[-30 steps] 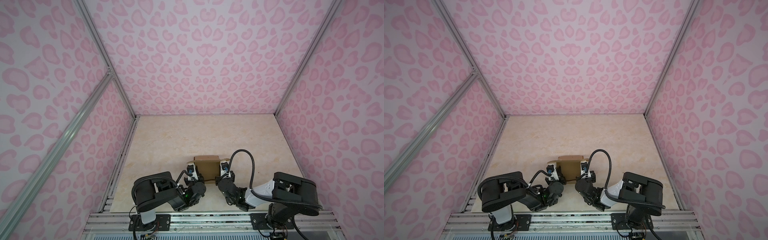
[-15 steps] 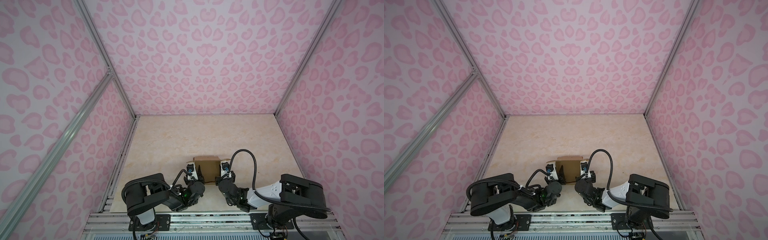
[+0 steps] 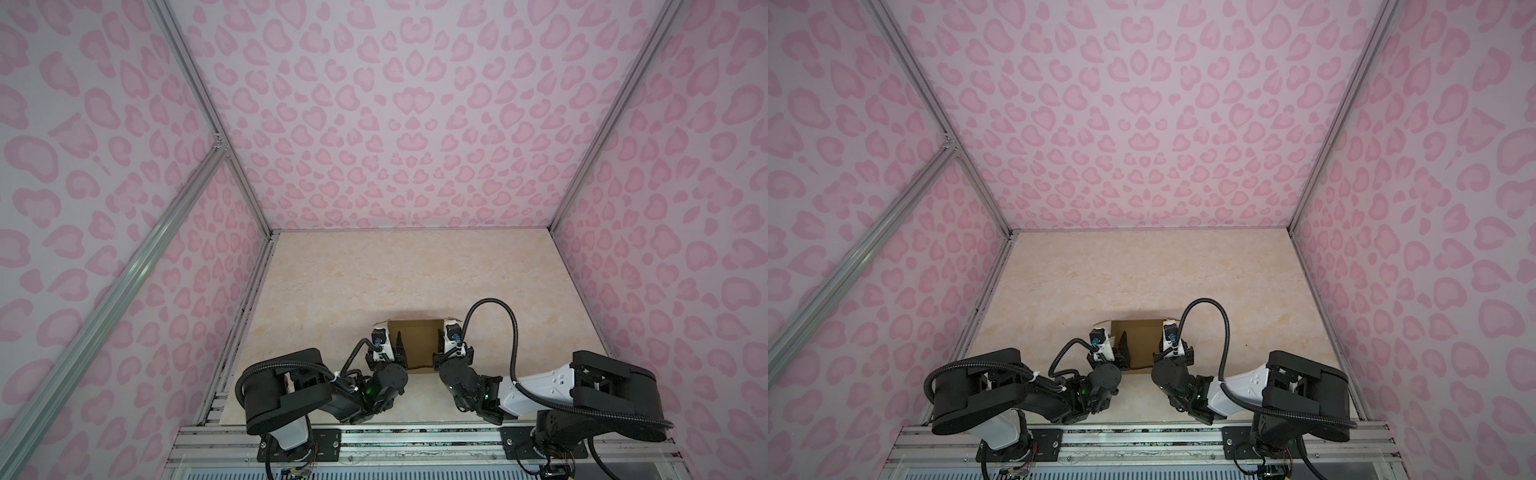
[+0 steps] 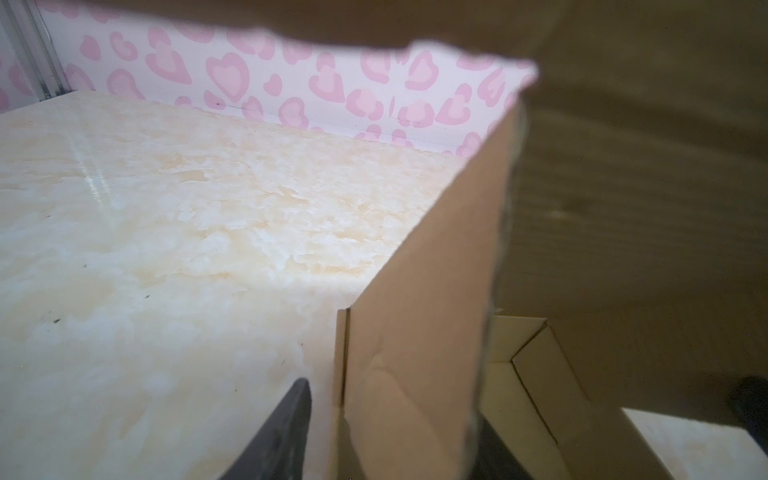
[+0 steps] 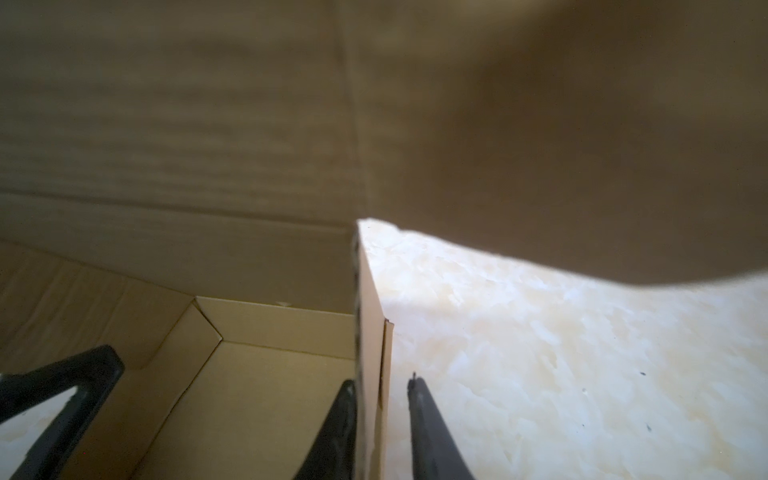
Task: Fold the paper box
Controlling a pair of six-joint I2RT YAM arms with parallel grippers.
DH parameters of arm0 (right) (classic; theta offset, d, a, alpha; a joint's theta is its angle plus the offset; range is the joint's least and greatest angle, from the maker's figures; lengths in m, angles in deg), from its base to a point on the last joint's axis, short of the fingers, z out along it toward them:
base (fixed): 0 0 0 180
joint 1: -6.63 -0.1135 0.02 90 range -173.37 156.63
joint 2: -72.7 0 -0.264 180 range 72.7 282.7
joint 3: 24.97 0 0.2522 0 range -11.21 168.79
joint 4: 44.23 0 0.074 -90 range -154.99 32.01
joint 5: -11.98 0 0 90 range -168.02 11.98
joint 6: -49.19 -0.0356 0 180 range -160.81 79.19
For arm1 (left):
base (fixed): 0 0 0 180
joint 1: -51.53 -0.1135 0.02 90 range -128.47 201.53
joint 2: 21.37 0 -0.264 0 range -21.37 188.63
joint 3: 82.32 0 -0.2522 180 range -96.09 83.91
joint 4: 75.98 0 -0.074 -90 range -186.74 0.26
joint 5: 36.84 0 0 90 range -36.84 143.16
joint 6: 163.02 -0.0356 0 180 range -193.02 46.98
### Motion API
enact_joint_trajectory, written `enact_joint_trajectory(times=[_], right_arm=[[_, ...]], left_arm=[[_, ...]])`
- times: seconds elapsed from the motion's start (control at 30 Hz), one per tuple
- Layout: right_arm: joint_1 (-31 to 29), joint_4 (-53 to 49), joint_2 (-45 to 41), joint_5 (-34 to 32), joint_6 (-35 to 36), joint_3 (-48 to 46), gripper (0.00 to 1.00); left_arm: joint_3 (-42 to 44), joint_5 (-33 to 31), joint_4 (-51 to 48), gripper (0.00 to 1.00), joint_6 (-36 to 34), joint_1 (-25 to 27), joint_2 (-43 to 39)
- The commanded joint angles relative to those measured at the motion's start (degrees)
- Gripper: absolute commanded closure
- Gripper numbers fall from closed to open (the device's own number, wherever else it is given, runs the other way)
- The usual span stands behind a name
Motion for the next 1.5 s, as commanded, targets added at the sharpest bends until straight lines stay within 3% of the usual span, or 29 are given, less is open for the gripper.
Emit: enact_joint_trajectory(times=[0.0, 0.3, 0.63, 0.9, 1.17, 1.3, 1.47], right_arm=[[0.0, -1.6, -1.2, -1.6, -0.9, -0.5, 0.69], [-1.1, -6.6, -7.7, -1.8, -1.4, -1.9, 0.61], [-1.6, -23.6, -25.5, 0.7, -4.0, -4.2, 0.59], [-2.3, -29.9, -36.9, 4.2, -3.0, -5.8, 0.57], [-3.2, -43.9, -46.9, 1.3, -0.9, 2.9, 0.6], [-2.3, -45.1, -47.2, 2.4, 1.8, 7.4, 0.61], [0.2, -49.8, -40.9, 8.1, 0.7, 15.6, 0.62]], left_arm=[[0.4, 0.5, -0.7, 0.44, 0.8, 0.1, -1.8], [-0.2, 5.0, -6.5, 0.36, -2.2, 0.6, -9.7], [3.7, 12.9, -15.8, 0.33, -3.9, 0.9, -24.7], [2.8, 17.7, -25.7, 0.31, -4.8, 1.1, -35.6], [-6.0, 21.0, -41.7, 0.29, -8.8, 1.1, -49.0], [-14.1, 22.2, -51.5, 0.26, -12.8, 0.4, -51.5], [-20.3, 31.8, -57.8, 0.26, -13.6, -7.4, -49.7]])
